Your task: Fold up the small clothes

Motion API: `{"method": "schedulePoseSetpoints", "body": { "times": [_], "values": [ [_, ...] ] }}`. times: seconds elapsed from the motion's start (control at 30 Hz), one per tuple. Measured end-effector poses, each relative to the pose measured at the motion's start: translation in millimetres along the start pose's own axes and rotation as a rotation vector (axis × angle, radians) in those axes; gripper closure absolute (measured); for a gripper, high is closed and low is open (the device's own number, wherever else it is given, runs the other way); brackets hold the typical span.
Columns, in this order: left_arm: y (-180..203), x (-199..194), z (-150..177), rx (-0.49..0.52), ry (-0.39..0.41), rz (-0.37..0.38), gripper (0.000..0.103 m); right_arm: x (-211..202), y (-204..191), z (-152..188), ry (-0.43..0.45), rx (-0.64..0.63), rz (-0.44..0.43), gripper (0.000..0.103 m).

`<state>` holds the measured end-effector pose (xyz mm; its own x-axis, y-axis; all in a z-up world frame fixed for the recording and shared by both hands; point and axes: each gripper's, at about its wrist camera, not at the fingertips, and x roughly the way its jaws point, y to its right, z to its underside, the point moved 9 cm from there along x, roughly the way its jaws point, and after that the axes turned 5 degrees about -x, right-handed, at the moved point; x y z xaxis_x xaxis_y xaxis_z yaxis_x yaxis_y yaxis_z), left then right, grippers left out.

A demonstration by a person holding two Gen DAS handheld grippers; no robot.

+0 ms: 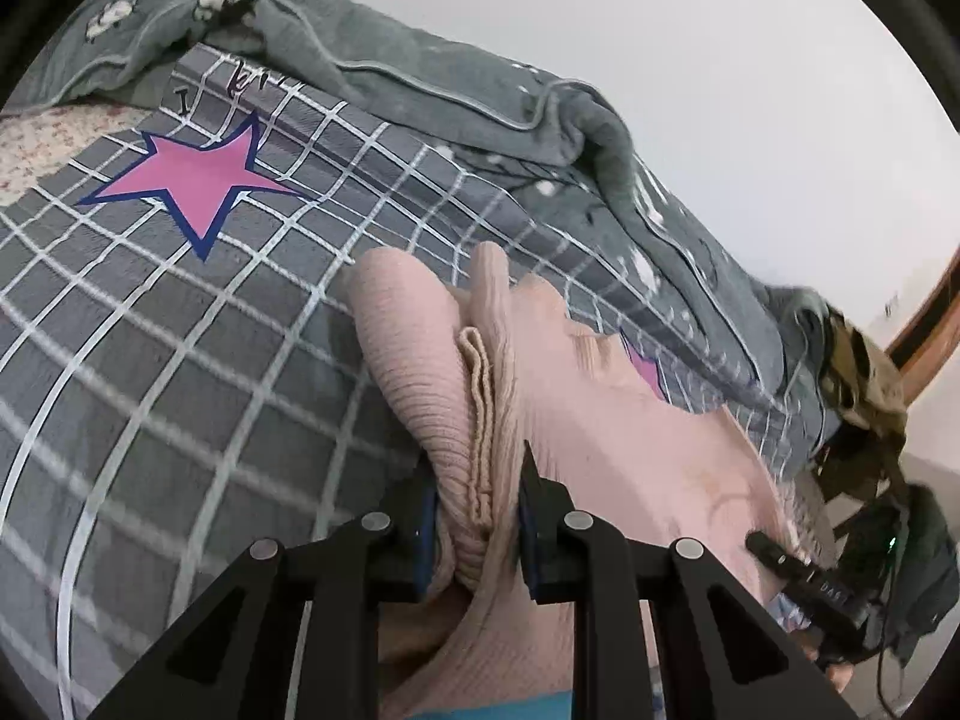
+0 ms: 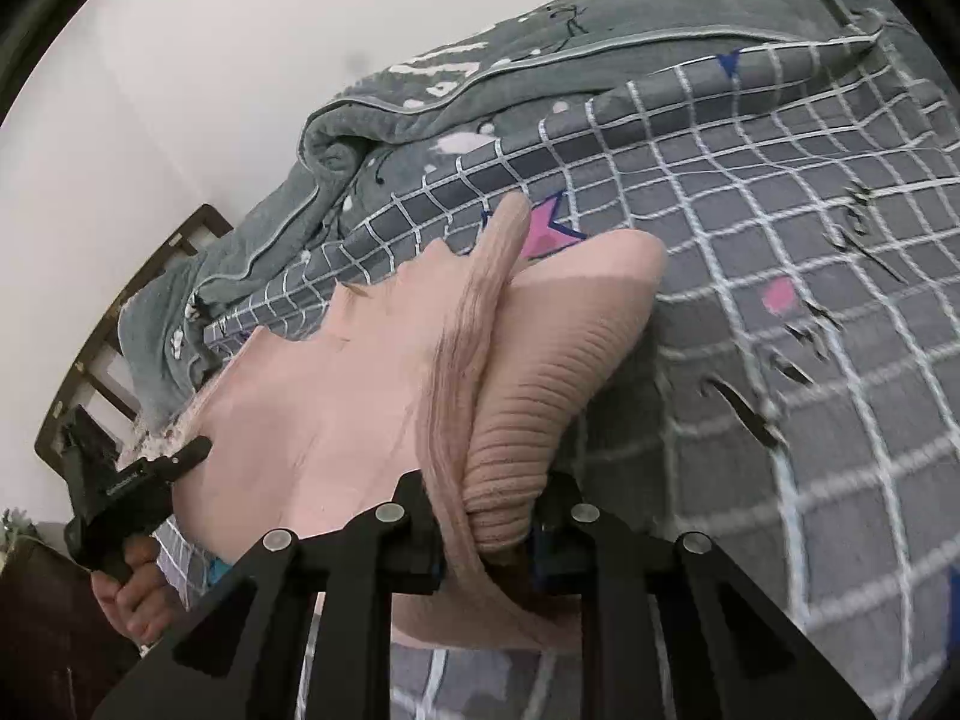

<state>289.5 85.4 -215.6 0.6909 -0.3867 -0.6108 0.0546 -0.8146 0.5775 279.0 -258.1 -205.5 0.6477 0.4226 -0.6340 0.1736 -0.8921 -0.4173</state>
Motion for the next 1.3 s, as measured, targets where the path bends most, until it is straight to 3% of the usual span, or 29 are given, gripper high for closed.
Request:
{"method": "schedulePoseSetpoints", "body": {
  "times": [0.1,0.3,0.43,0.53,0.63,0.73,0.93,1.0,1.07,1.1,1.13,1.2,1.3],
  "values": [
    [3,-17,21,0.022,-0.004,-0.016,0.082,-24,-2,19,-0.005,-0.01,-0.002,0.083],
    [6,-52,59,0.016,-0.035,0.02,0.082,-70,-6,58,-0.029,-0.032,-0.01,0.083],
    [6,-55,67,0.039,-0.026,0.002,0.08,-75,-6,70,-0.027,-0.063,0.008,0.082],
    [1,-44,63,0.037,-0.049,-0.028,0.074,-69,3,65,-0.032,-0.036,0.011,0.072],
    [-6,-37,59,0.017,-0.079,-0.009,0.068,-74,13,58,0.003,-0.03,0.019,0.059],
    [-13,-35,63,-0.013,-0.112,0.024,0.051,-76,18,62,-0.006,-0.04,-0.004,0.05],
    [-7,-33,82,0.033,-0.152,0.077,0.046,-69,-5,90,-0.063,-0.074,-0.171,0.046],
    [-4,-32,87,0.027,-0.178,0.102,0.048,-65,-8,91,-0.039,-0.112,-0.129,0.043],
    [-2,-29,88,0.01,-0.193,0.104,0.05,-56,-12,92,-0.057,-0.124,-0.103,0.046],
    [-1,-29,87,0.003,-0.194,0.101,0.069,-54,-15,92,-0.066,-0.124,-0.102,0.053],
    [-1,-30,85,-0.012,-0.19,0.101,0.076,-52,-20,92,-0.089,-0.136,-0.101,0.067],
    [4,-36,78,-0.039,-0.19,0.132,0.08,-56,-27,89,-0.104,-0.142,-0.12,0.075],
    [8,-45,72,-0.05,-0.183,0.155,0.08,-72,-31,83,-0.133,-0.015,-0.264,0.083]
  ]
}}
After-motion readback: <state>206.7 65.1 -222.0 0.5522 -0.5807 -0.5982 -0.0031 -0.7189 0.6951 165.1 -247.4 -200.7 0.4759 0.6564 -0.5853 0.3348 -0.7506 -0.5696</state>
